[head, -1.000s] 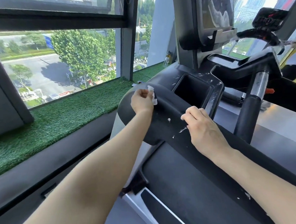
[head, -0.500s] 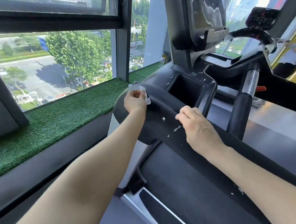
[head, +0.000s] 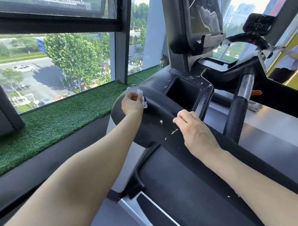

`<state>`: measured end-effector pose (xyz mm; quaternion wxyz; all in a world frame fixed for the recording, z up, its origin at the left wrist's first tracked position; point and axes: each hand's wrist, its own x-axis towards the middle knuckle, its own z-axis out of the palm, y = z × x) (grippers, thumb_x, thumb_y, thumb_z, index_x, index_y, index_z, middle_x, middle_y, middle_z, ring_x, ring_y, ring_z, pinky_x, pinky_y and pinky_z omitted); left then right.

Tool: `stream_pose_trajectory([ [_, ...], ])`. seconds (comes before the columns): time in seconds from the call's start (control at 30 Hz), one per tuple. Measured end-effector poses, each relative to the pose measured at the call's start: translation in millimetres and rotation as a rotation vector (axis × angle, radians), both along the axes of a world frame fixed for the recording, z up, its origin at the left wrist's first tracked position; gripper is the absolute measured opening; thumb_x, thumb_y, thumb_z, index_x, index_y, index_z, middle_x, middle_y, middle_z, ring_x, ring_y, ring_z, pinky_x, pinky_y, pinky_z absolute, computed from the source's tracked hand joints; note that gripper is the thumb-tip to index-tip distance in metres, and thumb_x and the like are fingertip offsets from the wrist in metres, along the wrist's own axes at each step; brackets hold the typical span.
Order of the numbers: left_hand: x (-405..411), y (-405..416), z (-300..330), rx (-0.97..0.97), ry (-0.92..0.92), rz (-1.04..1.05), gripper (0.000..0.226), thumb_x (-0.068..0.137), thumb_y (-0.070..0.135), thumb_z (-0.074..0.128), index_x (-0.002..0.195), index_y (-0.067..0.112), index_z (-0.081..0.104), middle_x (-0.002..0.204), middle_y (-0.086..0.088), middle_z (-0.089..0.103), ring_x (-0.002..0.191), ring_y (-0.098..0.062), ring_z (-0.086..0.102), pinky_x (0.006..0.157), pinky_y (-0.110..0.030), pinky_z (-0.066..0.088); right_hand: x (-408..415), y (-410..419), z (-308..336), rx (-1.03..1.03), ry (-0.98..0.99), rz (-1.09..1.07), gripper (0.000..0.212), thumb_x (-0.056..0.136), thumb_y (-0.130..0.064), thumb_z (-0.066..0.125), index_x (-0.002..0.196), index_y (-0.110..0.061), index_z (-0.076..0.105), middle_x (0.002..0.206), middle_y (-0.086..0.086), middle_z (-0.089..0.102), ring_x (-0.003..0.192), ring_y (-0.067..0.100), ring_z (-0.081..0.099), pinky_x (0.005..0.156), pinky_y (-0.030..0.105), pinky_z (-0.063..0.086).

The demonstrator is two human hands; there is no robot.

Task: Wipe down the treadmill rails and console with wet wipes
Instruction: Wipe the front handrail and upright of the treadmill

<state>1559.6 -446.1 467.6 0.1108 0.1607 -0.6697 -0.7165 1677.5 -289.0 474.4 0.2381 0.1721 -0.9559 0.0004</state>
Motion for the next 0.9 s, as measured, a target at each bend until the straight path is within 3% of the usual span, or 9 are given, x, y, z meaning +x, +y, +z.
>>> stream_pose_trajectory([
  [0.1, 42.0, 31.0, -21.0, 0.028, 0.132, -0.084, 0.024, 0.092, 0.017, 0.061, 0.069, 0.019, 0.053, 0.07, 0.001, 0.058, 0.056, 0.001, 0.054, 0.059, -0.01, 0.039, -0.8, 1.2, -1.3, 0.005, 0.003, 0.007, 0.031, 0.067, 0.022, 0.058, 0.086, -0.003, 0.062, 0.091, 0.007, 0.054, 0.076, 0.024, 0.049, 0.066, 0.027, 0.042],
  [0.2, 52.3, 41.7, -39.8, 0.035, 0.151, -0.135, 0.016, 0.09, 0.02, 0.063, 0.076, 0.019, 0.056, 0.087, -0.012, 0.063, 0.069, -0.011, 0.055, 0.068, -0.017, 0.042, -0.9, 2.7, -1.8, -0.007, 0.006, 0.014, 0.03, 0.068, 0.022, 0.06, 0.086, -0.002, 0.062, 0.091, 0.007, 0.054, 0.077, 0.025, 0.049, 0.065, 0.026, 0.041],
  [0.37, -8.8, -4.0, -19.7, 0.111, -0.021, 0.033, 0.021, 0.09, 0.028, 0.064, 0.071, 0.021, 0.056, 0.071, 0.004, 0.059, 0.072, -0.016, 0.055, 0.063, -0.02, 0.043, -2.5, 0.6, -3.4, -0.021, 0.014, 0.007, 0.033, 0.067, 0.025, 0.06, 0.087, -0.002, 0.063, 0.091, 0.009, 0.056, 0.079, 0.027, 0.052, 0.063, 0.024, 0.039],
  [0.47, 4.3, 0.3, -18.1, 0.08, 0.01, 0.024, 0.022, 0.092, 0.029, 0.061, 0.075, 0.016, 0.057, 0.067, 0.006, 0.056, 0.066, -0.013, 0.053, 0.056, -0.015, 0.039, -1.8, 0.2, -3.1, 0.005, 0.039, 0.003, 0.032, 0.065, 0.024, 0.06, 0.085, -0.001, 0.063, 0.09, 0.01, 0.056, 0.076, 0.028, 0.053, 0.061, 0.025, 0.041],
  [0.57, 53.6, 35.9, -37.4, 0.128, 0.127, -0.057, 0.027, 0.094, 0.029, 0.059, 0.072, 0.013, 0.056, 0.062, -0.001, 0.057, 0.055, -0.01, 0.052, 0.059, -0.017, 0.042, 0.2, -1.0, -5.4, 0.053, 0.09, 0.009, 0.025, 0.073, 0.011, 0.042, 0.081, -0.004, 0.06, 0.087, 0.009, 0.055, 0.076, 0.027, 0.052, 0.062, 0.03, 0.049],
  [0.63, 73.2, 55.0, -48.7, 0.176, 0.137, -0.116, 0.029, 0.093, 0.032, 0.06, 0.069, 0.015, 0.055, 0.066, -0.008, 0.059, 0.058, -0.012, 0.054, 0.063, -0.021, 0.045, 0.4, -1.5, -6.7, 0.074, 0.111, 0.018, 0.033, 0.076, 0.0, 0.027, 0.078, -0.006, 0.059, 0.086, 0.007, 0.055, 0.076, 0.025, 0.051, 0.064, 0.031, 0.049],
  [0.77, 34.8, 34.9, -45.9, 0.229, 0.085, 0.037, 0.021, 0.09, 0.015, 0.064, 0.072, 0.02, 0.055, 0.066, 0.005, 0.056, 0.058, -0.003, 0.051, 0.066, -0.021, 0.042, -0.4, -0.2, -8.4, 0.071, 0.116, 0.014, 0.037, 0.076, -0.003, 0.024, 0.082, -0.005, 0.061, 0.089, 0.008, 0.055, 0.078, 0.026, 0.051, 0.063, 0.032, 0.05],
  [0.9, 6.2, -0.1, -38.1, 0.27, -0.025, 0.095, 0.013, 0.09, 0.017, 0.065, 0.08, 0.016, 0.057, 0.07, 0.011, 0.054, 0.062, -0.004, 0.049, 0.062, -0.016, 0.04, -0.6, -1.3, -7.6, 0.067, 0.126, 0.011, 0.04, 0.075, -0.001, 0.021, 0.082, -0.005, 0.061, 0.09, 0.007, 0.056, 0.079, 0.025, 0.049, 0.061, 0.03, 0.049],
])
